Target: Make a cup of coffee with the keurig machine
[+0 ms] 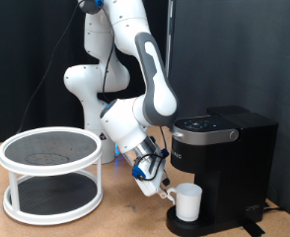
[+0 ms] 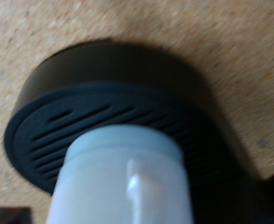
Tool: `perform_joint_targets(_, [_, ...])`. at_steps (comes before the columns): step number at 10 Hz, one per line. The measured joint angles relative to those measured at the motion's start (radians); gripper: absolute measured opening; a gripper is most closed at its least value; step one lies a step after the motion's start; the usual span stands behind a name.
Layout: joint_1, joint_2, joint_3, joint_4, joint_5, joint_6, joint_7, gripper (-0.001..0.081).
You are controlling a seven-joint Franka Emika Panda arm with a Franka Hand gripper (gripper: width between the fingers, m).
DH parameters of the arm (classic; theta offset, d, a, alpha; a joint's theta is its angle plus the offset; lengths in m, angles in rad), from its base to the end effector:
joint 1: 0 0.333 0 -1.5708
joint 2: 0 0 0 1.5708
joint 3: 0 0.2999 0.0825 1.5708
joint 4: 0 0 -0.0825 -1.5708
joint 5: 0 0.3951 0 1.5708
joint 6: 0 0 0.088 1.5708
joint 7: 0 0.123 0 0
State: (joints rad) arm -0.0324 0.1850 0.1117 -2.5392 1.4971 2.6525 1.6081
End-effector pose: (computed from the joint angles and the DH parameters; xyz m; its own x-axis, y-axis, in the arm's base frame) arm 0.4341 0.0176 0.1485 -0.9146 -0.1038 -0.3908 -0.2831 0.8544 0.4357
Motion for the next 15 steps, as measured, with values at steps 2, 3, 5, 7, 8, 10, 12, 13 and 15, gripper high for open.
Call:
perform_joint_targets(2, [-0.032, -0.052, -0.03, -0.051, -0.085, -0.065, 0.03, 0.0686])
perform_joint_targets(3, [-0.049, -0.081, -0.045, -0.075, -0.11, -0.092, 0.03, 0.072])
perform_joint_targets(5, [-0.074, -0.148, -0.062, -0.12, -0.113, -0.116, 0.03, 0.0734])
perform_joint_targets(7, [-0.075, -0.147, -0.062, -0.122, -0.121, -0.144, 0.029, 0.0734])
perform_joint_targets(8, [-0.081, -0.168, -0.065, -0.133, -0.131, -0.202, 0.027, 0.0734])
perform_joint_targets(10, [-0.094, -0.245, -0.08, -0.169, -0.139, -0.29, 0.026, 0.0734])
perform_joint_targets(12, [-0.101, -0.328, -0.085, -0.2, -0.127, -0.3, 0.053, 0.0734])
perform_joint_targets(13, [-0.105, -0.371, -0.087, -0.211, -0.126, -0.303, 0.101, 0.0734])
perform_joint_targets(15, [-0.121, -0.449, -0.104, -0.215, -0.2, -0.379, 0.242, 0.0734])
